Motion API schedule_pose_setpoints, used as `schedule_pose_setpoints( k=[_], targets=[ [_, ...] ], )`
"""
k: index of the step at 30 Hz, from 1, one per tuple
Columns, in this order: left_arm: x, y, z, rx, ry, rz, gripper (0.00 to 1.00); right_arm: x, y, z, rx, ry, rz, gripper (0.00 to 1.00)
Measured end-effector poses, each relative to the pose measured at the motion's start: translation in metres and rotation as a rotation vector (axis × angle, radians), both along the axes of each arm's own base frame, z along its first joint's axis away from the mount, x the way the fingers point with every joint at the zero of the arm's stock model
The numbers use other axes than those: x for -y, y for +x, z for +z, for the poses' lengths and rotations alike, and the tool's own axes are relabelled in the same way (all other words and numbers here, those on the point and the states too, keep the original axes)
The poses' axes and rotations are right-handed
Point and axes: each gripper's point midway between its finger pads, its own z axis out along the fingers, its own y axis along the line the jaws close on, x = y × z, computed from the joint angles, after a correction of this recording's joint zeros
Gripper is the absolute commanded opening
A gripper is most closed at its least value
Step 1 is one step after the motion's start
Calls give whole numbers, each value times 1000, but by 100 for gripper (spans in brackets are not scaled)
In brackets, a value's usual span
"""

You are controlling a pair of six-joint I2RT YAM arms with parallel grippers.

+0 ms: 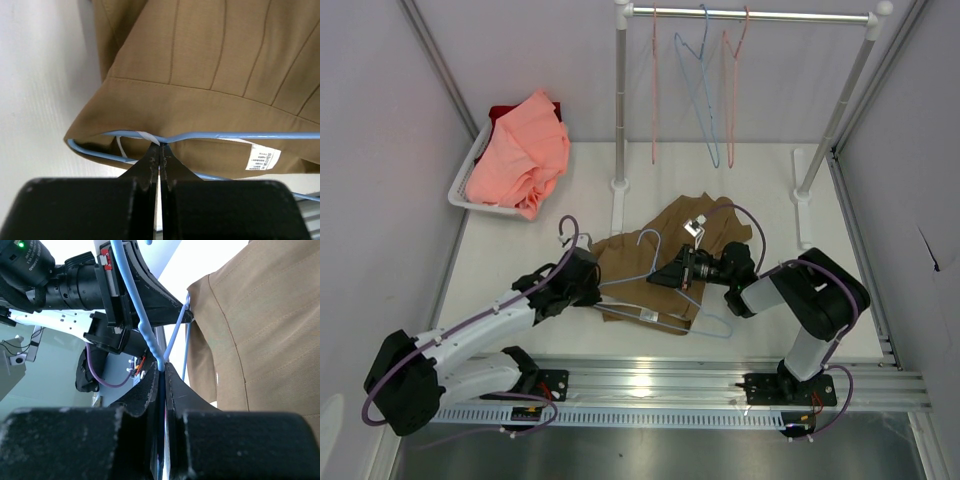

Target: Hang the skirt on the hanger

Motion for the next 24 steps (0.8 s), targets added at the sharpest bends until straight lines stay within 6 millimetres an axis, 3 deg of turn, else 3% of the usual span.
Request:
schedule_pose_setpoints(
  k=[7,14,24],
  targets=[
    [18,1,5,0,-15,-63,0,-1,-1,1,-12,5,2,0],
    [37,2,18,20,-17,-120,0,2,-3,20,4,37,7,0],
    [49,3,25,46,-52,-139,0,11,-6,30,17,54,2,0]
  ],
)
